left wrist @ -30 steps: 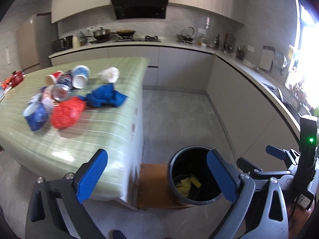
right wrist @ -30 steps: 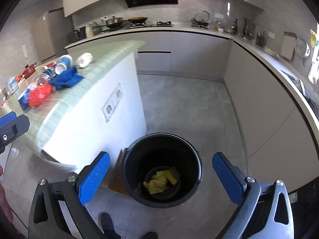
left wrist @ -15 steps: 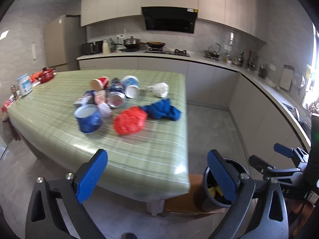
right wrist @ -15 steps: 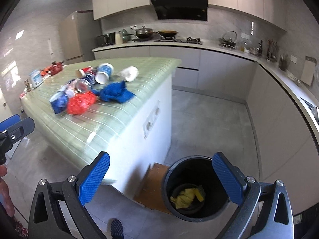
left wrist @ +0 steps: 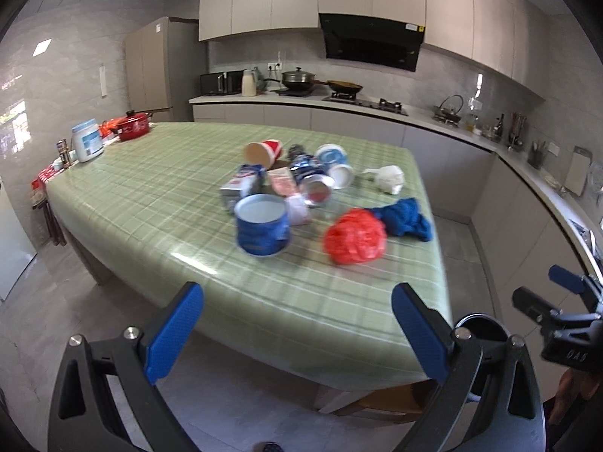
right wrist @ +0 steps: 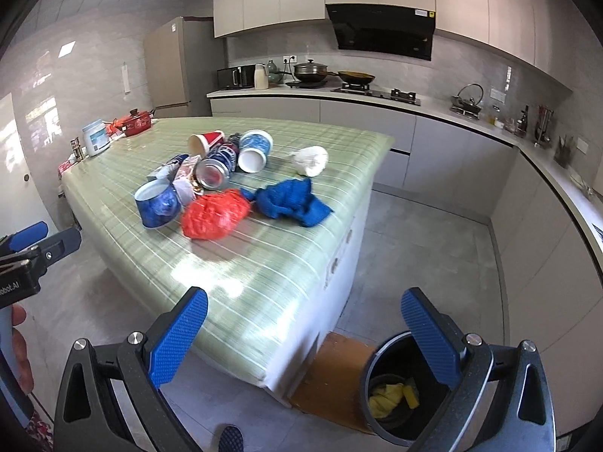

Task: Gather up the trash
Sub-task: 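Move both open tools back toward the trash on the island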

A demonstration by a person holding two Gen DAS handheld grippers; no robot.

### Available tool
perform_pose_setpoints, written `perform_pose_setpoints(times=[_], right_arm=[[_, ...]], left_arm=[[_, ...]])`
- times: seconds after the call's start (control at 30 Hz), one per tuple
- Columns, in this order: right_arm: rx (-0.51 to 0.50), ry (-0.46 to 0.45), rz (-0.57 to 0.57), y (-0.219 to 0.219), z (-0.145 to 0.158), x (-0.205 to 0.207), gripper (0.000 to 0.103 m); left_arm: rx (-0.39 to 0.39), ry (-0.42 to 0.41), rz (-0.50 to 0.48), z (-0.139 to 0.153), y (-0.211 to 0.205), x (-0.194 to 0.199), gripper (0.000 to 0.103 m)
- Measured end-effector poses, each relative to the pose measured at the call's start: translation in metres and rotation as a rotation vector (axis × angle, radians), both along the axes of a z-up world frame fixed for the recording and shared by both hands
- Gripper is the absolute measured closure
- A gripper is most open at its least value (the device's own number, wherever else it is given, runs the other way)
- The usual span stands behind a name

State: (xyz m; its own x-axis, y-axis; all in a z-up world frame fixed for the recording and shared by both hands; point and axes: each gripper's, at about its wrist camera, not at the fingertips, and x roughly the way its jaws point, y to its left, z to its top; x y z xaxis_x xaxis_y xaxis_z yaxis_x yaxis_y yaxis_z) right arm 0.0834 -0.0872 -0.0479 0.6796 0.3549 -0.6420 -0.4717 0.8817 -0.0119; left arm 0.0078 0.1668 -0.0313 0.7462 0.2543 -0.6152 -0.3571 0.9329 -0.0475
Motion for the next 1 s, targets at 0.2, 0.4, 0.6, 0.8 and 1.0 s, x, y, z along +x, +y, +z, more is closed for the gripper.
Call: perform_pose_setpoints(times=[0.2, 0.4, 0.6, 0.8, 1.0], right_arm=[[-0.009, 0.009, 0.010, 0.035, -0.005, 0.007, 0.001], [-0.020, 0.021, 0.005, 0.066, -0.014, 0.017, 0.008], [-0.019, 0.041, -0.017, 0.088, -0.025, 0.030, 0.015], [-0.017, 0.071, -0.046, 0.102, -0.038, 0.047, 0.022], [-0.002, 0.084, -0.052, 0.120, -0.044, 0.061, 0.024]], left_arm=[[-0.001, 0.015, 0.007, -0.009, 0.032, 0.002, 0.003], [-0.007, 0.035, -0.017, -0.021, 0.053, 0.015, 0.004], [-0.018, 0.040, -0.047, -0.032, 0.069, 0.036, 0.007], [-0.030, 0.062, -0.083, -0.047, 0.080, 0.057, 0.011], [-0.038, 0.073, -0.113, -0.057, 0.088, 0.076, 0.013]])
